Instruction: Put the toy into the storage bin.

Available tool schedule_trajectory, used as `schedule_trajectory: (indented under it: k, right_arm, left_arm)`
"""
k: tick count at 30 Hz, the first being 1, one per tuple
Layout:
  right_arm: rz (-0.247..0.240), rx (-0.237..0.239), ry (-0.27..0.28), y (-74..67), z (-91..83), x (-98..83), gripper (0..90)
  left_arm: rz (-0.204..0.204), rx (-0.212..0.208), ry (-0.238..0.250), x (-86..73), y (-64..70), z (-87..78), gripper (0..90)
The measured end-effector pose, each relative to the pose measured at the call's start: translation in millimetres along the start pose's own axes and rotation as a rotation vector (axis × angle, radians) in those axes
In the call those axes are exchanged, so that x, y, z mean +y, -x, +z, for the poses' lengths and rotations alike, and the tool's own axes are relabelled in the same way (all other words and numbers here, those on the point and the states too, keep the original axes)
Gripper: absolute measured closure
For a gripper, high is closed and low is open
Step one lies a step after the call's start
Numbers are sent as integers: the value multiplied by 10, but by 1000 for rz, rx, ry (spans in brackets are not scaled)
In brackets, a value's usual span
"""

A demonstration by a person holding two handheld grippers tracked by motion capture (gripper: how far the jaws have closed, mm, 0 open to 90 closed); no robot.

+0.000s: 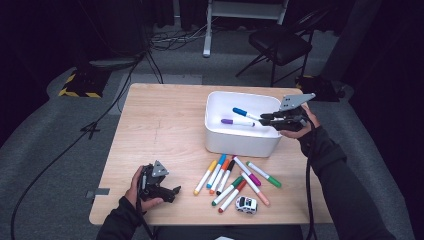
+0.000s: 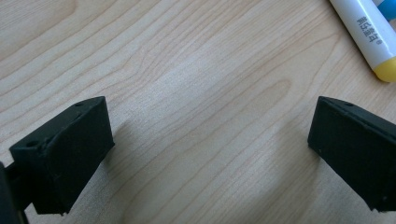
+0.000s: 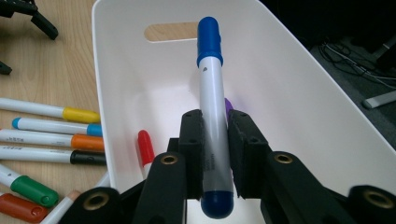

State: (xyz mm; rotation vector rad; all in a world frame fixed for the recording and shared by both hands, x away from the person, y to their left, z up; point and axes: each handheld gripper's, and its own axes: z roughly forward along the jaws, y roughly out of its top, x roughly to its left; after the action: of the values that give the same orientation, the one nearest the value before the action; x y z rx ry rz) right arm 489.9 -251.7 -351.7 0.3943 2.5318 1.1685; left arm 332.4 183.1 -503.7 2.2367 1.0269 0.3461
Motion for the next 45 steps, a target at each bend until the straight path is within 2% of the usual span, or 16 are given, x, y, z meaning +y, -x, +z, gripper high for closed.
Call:
schedule_trajectory:
  k: [6,9,13,22,28,37,43,45]
  right_arm:
    - [14,27,-49,46,20,-2,769]
    - [19,65,-66,50,12,-21,769]
    - [2,94,-125,42,6,-29,769]
    - [0,100,-189,56,12,-54,769]
    - [27,96,-207,68,-37,-87,768]
    - [24,89,-202,89,-104,-143,790]
    - [33,81,-166,78,-158,-132,778]
    - [41,74,-136,67,-187,-130,763]
  left_arm:
    - [1,1,0,0,0,0,2]
    - [0,0,0,0,0,0,2]
    - [0,0,0,0,0,0,2]
    - [-1,0,0,0,1,0,2]
    - [0,0,0,0,0,0,2]
    - [0,0,0,0,0,0,2]
    - [0,1,0,0,0,0,2]
    - [-2,-2,0,0,1,2,2]
